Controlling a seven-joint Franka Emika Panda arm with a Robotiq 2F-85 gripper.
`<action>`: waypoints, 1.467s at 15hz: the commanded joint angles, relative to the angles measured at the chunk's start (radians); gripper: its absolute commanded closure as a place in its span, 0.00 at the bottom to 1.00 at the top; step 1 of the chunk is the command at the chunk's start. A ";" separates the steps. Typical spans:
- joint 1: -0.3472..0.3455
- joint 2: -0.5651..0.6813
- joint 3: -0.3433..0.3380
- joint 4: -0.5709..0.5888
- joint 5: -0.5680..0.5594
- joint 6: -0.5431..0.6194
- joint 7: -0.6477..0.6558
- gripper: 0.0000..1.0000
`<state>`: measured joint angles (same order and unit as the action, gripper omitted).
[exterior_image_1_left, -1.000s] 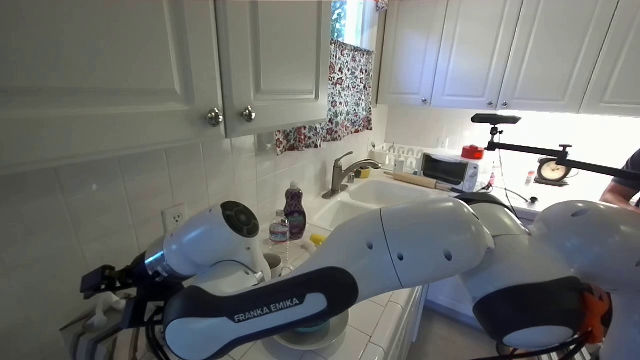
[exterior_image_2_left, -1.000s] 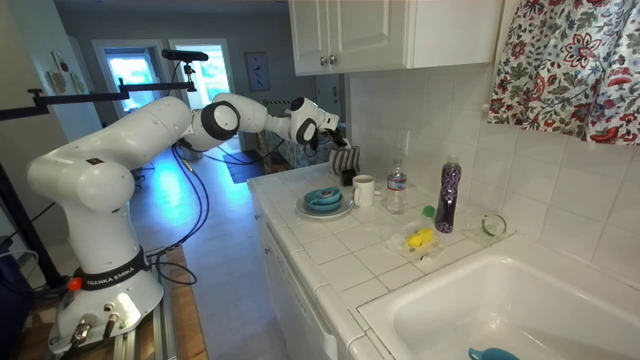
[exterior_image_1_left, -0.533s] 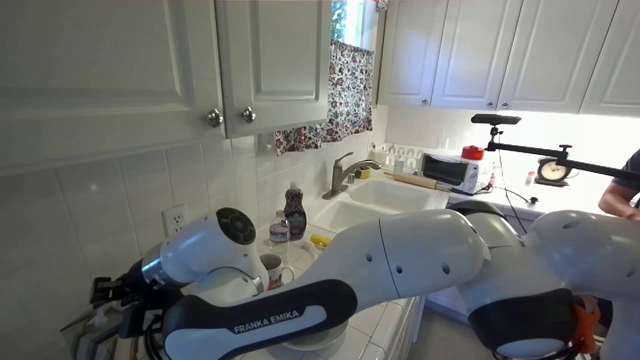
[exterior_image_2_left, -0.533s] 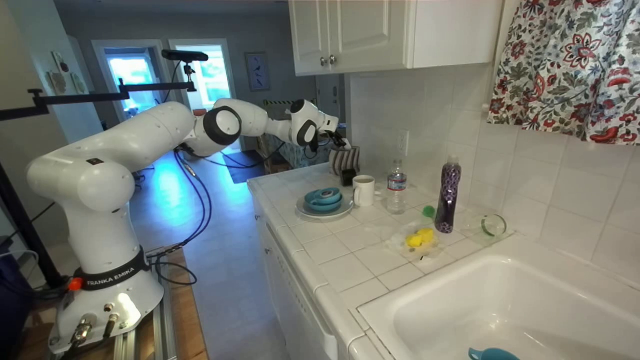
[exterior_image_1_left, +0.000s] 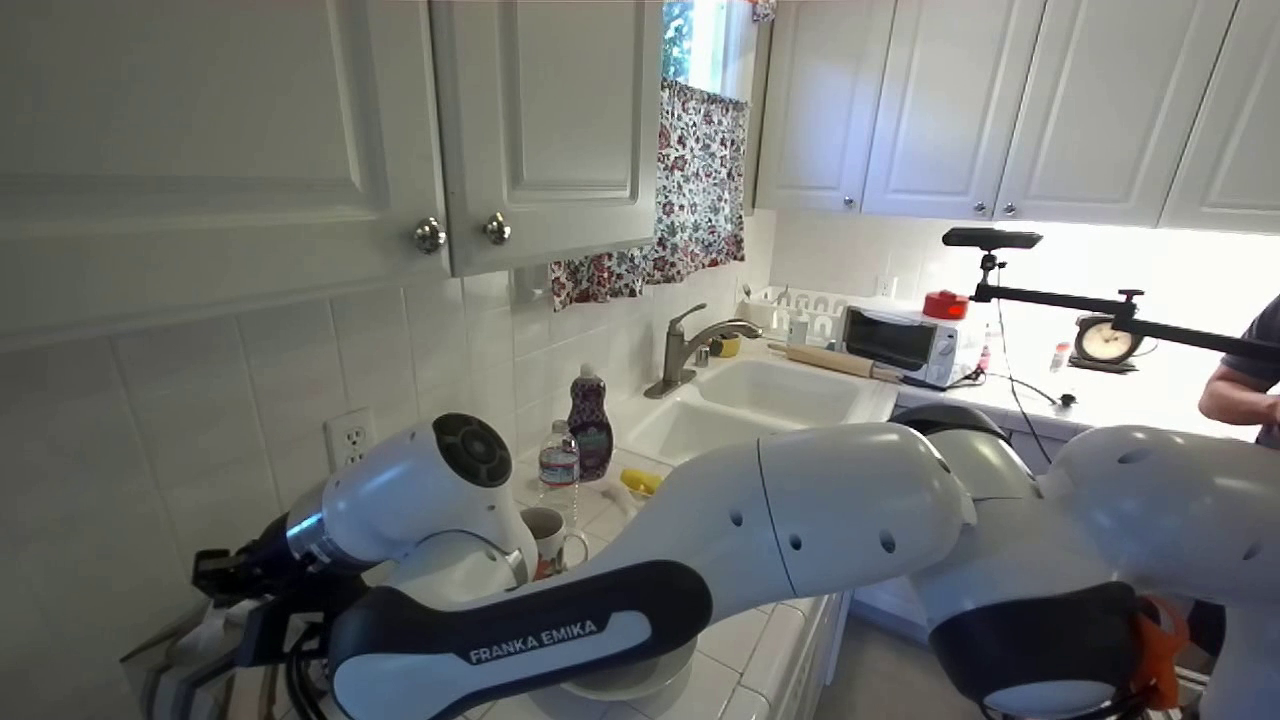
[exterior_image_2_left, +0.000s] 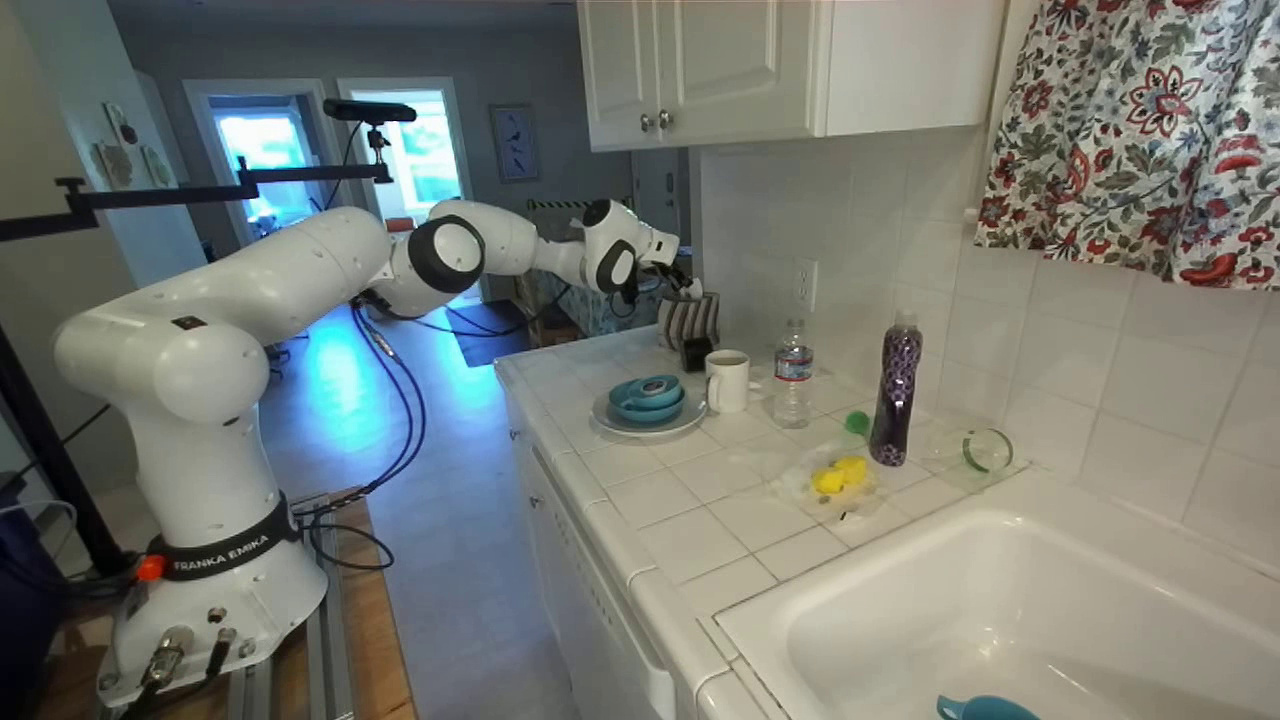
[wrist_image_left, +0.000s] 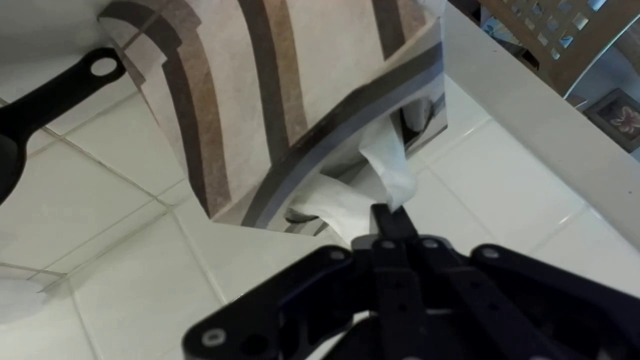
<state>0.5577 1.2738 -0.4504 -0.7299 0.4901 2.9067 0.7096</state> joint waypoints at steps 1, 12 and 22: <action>-0.036 -0.014 0.101 0.021 -0.136 0.049 0.117 1.00; -0.018 -0.051 0.164 -0.075 -0.002 0.122 0.073 0.99; 0.002 -0.113 0.197 -0.196 -0.071 0.390 0.046 1.00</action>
<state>0.5415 1.1952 -0.2595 -0.8579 0.4173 3.1950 0.7814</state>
